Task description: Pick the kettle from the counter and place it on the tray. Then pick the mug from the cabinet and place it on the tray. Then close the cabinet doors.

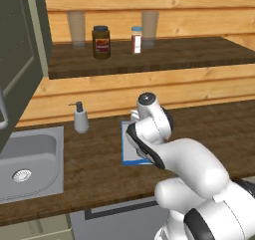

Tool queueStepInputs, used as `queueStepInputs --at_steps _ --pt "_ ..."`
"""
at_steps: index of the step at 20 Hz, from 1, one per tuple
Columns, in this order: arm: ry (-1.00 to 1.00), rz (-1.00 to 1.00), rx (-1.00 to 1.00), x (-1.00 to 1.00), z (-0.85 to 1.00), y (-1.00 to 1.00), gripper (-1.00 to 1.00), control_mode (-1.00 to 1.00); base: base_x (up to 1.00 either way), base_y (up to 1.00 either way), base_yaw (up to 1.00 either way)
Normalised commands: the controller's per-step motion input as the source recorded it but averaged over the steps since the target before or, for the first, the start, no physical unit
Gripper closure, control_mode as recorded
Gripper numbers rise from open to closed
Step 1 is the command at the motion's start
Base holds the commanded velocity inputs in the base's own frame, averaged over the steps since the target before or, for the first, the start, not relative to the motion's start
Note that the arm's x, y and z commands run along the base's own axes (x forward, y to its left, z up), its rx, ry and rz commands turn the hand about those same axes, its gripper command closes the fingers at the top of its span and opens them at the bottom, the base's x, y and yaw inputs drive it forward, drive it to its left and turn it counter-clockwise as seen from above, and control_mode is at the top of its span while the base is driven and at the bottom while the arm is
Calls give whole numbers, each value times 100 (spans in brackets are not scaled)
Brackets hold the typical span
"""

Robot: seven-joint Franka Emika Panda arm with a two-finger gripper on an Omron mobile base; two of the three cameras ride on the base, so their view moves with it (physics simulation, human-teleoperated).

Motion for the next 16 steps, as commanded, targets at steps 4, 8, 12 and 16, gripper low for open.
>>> queueStepInputs --at_steps 4,8,12,16 --pt "1 0 0 18 -18 0 100 -100 0 0 0" --pt "0 0 0 28 -5 0 100 -100 0 0 0" --pt "0 0 0 30 -10 0 100 -100 0 0 0" --pt "0 0 0 30 -21 0 100 -100 0 0 0"
